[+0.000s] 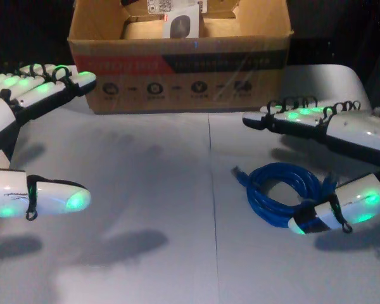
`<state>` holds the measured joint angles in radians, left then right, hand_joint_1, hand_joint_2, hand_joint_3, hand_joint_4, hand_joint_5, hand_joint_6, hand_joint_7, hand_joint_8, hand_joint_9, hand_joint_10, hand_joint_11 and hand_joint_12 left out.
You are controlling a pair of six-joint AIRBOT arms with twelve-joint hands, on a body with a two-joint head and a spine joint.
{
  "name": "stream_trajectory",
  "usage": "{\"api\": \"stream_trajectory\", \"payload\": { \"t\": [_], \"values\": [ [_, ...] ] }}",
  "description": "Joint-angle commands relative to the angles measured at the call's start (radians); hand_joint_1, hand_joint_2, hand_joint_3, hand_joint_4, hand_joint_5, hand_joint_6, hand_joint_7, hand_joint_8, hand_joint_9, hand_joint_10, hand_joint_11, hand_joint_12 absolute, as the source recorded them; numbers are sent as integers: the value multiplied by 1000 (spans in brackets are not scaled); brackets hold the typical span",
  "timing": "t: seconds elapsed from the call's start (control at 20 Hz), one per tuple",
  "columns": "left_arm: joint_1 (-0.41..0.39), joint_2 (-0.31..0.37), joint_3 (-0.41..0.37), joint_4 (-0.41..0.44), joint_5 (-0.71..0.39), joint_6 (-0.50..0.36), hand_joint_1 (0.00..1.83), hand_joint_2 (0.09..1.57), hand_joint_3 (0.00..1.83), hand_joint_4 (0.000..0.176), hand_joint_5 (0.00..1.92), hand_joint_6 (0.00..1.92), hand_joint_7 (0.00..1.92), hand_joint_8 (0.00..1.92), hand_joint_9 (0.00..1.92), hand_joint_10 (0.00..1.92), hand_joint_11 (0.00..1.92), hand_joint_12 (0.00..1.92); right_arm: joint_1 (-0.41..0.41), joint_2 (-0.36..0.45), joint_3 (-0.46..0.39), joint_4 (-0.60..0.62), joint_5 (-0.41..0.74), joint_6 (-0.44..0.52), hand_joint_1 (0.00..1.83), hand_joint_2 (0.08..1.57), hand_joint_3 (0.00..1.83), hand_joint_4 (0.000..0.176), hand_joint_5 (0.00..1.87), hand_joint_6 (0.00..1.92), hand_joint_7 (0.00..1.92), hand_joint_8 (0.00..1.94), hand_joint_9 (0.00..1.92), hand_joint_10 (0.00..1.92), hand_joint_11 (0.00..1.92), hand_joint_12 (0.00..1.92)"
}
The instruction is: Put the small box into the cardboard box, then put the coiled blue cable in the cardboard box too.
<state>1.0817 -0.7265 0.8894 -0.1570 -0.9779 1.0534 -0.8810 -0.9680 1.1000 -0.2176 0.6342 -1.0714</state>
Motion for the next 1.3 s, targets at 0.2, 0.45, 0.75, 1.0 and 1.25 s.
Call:
{"api": "stream_trajectory", "payload": {
  "t": [0.2,0.45,0.75,1.0,1.25],
  "values": [
    [-1,2,0,-13,-128,-1,323,879,5,176,0,0,0,0,0,0,0,0,43,-3,9,-71,8,5,763,828,0,176,97,6,0,0,0,0,0,0],
    [-1,1,0,-13,-128,-1,307,880,2,176,0,0,0,0,0,0,0,0,55,-12,10,-148,-58,5,859,826,0,176,39,9,0,0,8,3,38,17],
    [4,2,-5,-12,-121,-2,312,874,0,176,0,0,0,0,0,0,0,0,55,-18,12,-180,-99,5,938,806,0,176,144,2,22,1,200,1,26,474],
    [6,1,-7,-12,-124,-2,314,883,3,176,0,0,0,0,0,0,0,0,55,-52,36,-183,-136,5,975,856,3,171,288,1,258,8,463,26,172,868],
    [15,1,-7,-16,-124,-2,321,872,0,176,0,0,0,0,0,0,0,0,54,-53,43,-182,-141,5,1094,955,0,9,555,4,571,42,279,1504,372,1678]
  ]
}}
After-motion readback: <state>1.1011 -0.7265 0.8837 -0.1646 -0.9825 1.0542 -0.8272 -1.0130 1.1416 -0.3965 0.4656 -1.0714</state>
